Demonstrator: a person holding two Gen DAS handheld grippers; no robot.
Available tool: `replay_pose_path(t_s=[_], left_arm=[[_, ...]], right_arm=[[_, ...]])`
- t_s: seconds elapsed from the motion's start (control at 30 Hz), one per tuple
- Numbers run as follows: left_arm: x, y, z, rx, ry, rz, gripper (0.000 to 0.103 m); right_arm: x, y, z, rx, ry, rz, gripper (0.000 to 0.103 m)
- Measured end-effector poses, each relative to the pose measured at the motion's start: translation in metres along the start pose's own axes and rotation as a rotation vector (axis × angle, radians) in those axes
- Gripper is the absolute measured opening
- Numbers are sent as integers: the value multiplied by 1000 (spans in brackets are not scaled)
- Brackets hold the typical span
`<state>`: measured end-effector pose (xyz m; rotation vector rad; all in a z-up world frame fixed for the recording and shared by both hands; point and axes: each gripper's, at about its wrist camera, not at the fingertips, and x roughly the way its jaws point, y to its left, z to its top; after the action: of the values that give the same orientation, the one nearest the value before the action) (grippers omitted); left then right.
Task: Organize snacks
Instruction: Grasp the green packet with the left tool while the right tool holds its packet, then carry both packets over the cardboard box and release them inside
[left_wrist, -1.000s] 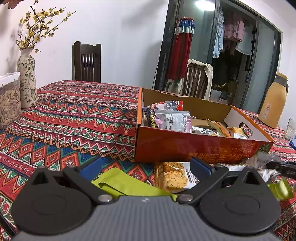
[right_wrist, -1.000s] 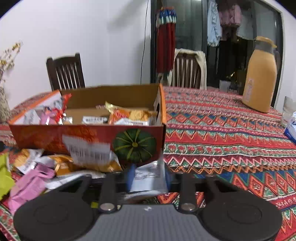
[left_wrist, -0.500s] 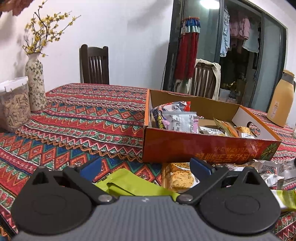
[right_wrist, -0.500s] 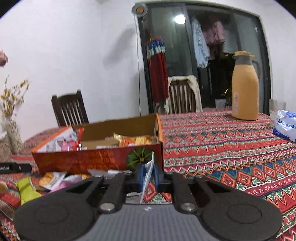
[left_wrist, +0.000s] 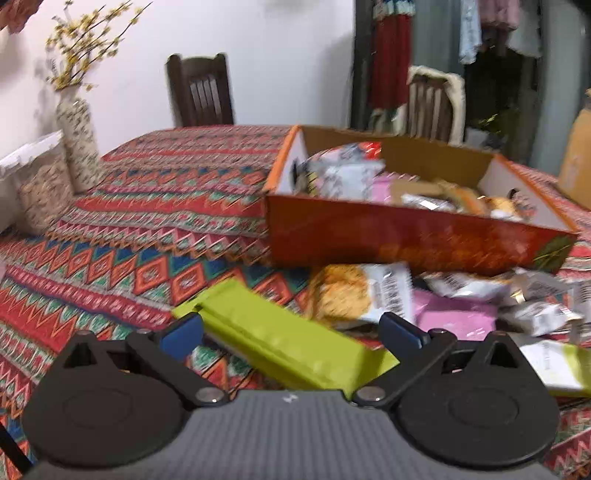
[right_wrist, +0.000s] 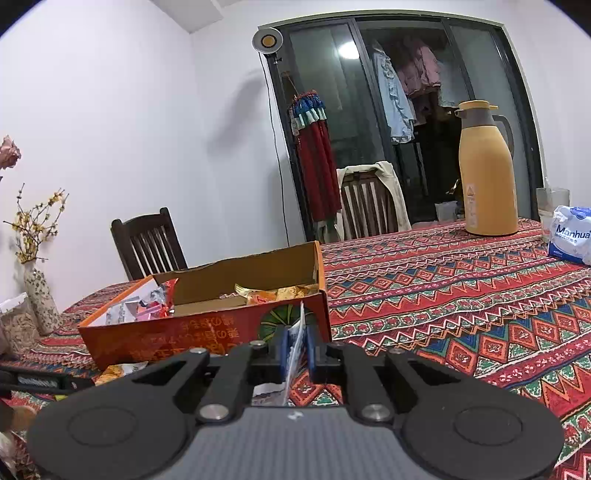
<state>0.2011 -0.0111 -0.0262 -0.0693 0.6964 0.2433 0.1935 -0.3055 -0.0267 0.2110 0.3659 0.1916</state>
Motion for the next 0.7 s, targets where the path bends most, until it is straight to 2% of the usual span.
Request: replay_pose_path(t_s=[0.23, 0.37, 0.43, 0.47, 0.7], left_arm=[[-3, 28, -13, -23, 39, 39, 101], [0, 38, -14, -42, 61, 32, 67], [-2, 39, -14, -31, 49, 14, 44], [-4, 39, -14, -25, 42, 4, 39], [-17, 43, -13, -27, -5, -36, 34]], right_arm=[[-3, -5, -1, 21, -13, 15, 10], [-4, -5, 0, 27, -18, 15, 10], [-6, -5, 0, 30, -19, 15, 10], [-6, -5, 0, 31, -19, 14, 10], [-13, -6, 2, 43, -23, 12, 10]])
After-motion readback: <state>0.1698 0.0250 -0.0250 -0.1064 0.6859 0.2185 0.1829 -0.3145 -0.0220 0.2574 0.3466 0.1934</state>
